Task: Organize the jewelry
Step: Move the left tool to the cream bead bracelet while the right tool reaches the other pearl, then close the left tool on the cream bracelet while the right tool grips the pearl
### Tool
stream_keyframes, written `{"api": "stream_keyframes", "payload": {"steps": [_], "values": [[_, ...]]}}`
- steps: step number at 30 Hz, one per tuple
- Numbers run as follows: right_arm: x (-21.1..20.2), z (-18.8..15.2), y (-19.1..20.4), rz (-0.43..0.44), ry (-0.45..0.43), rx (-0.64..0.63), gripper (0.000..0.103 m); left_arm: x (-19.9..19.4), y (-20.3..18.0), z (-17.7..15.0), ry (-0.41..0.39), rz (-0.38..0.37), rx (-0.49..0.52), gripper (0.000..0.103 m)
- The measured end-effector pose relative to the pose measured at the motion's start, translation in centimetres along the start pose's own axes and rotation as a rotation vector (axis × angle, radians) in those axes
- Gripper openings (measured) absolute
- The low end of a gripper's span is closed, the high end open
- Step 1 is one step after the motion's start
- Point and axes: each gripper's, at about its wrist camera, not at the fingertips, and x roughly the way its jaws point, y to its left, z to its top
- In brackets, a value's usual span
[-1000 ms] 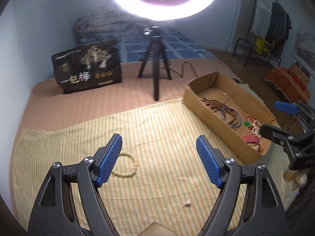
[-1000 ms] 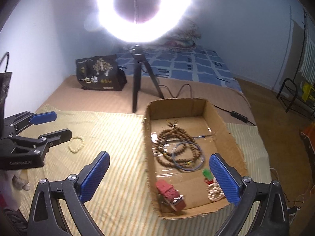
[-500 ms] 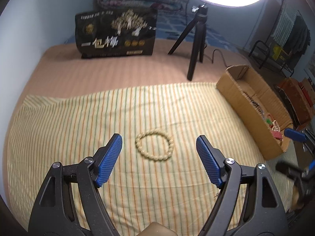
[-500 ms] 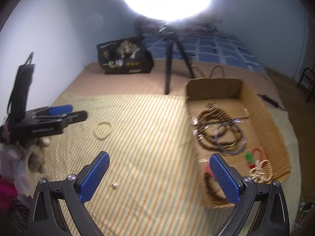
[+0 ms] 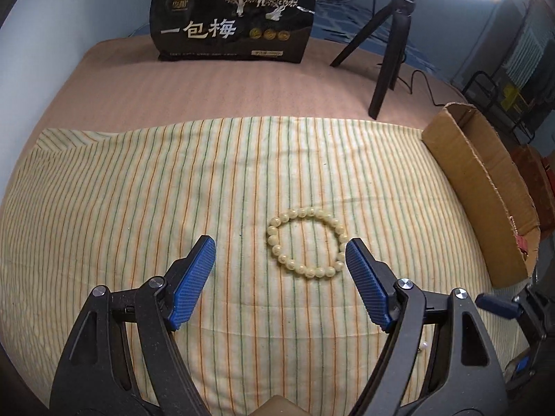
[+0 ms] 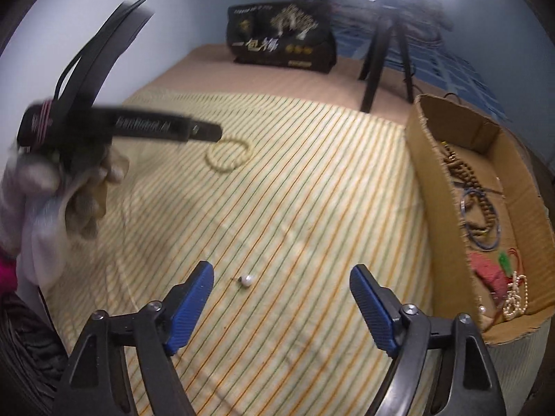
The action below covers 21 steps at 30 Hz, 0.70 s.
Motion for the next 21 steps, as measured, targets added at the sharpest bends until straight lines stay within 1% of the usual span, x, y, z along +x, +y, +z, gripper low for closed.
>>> {"api": "stream_keyframes", "payload": {"steps": [2,4,6,9,13,15,21], "values": [[0.6,-0.2,0.4,0.005,0.015,-0.019,0.072,0.5,0.0,0.0,0.006,0.005,0.002,0.079],[1.0,-0.4,0.6,0.010,0.027,-0.033,0.069,0.9,0.0,-0.1,0.016,0.009,0.009,0.071],[1.3,-0.6,0.9,0.015,0.036,-0.044,0.062,1.3,-0.2,-0.2,0.025,0.017,0.019,0.069],[1.9,-0.9,1.1,0.027,0.050,-0.050,0.055,1.8,-0.3,-0.2,0.035,0.023,0.026,0.066],[2.5,-0.9,1.2,0.027,0.061,-0.055,0.052,2.6,-0.4,-0.3,0.047,0.033,0.025,0.061],[2.6,-0.9,1.1,0.027,0.060,-0.054,0.047,2.8,-0.4,-0.3,0.047,0.037,0.028,0.060],[2.8,-0.7,1.3,0.036,0.064,-0.055,0.036,3.4,-0.9,-0.2,0.043,0.061,0.052,0.054]]}}
